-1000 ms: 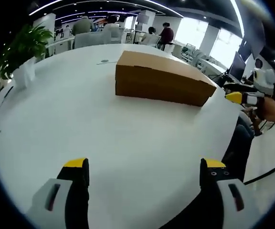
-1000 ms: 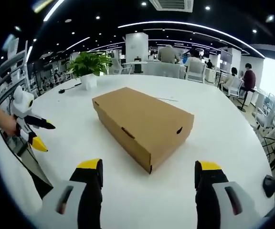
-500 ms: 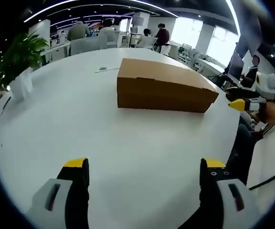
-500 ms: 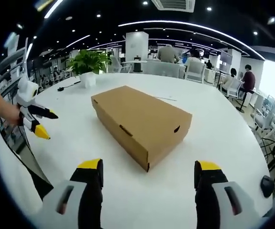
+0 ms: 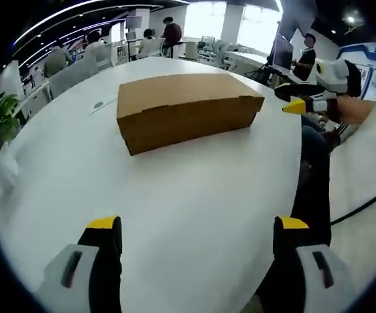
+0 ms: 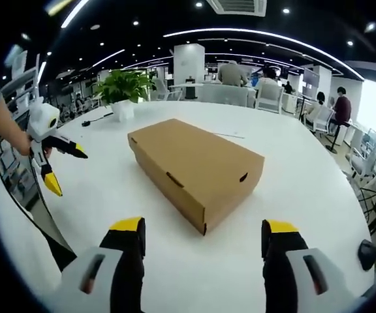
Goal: Operate the shoe box by opening the lid, removing the specified soft item, and placing it in the target area until the item is outside and the box remains undamaged.
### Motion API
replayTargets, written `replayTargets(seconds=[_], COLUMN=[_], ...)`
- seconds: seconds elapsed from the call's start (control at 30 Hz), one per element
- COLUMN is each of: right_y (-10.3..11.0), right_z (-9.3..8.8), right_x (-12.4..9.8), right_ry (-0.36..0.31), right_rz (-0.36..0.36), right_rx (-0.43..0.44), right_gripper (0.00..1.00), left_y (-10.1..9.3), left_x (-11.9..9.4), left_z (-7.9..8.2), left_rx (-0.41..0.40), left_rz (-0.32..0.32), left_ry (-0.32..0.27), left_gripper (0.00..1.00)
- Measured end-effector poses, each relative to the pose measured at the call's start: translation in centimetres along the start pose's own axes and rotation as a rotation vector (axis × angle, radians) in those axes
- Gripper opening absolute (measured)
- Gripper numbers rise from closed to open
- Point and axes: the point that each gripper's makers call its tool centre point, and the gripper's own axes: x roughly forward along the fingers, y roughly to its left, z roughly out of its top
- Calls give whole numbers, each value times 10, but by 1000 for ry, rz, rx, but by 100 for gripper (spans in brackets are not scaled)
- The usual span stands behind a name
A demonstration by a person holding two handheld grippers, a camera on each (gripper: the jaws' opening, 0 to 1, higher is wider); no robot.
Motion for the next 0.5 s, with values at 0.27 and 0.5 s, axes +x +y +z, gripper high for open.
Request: replayTargets(seconds=[0.27,0.5], right_y=[8,9], right_z=[6,11], right_x=[-2,-2], right_ry=[-56,-84], right_rz=[28,36], right_rx=[118,181], right_gripper=[88,91], left_y=[13,5], left_x=[15,21], left_z=[20,34], left_rx=[-83,-107], left_rz=[57,60], left_ry=[-80,-112], left_gripper=[99,99])
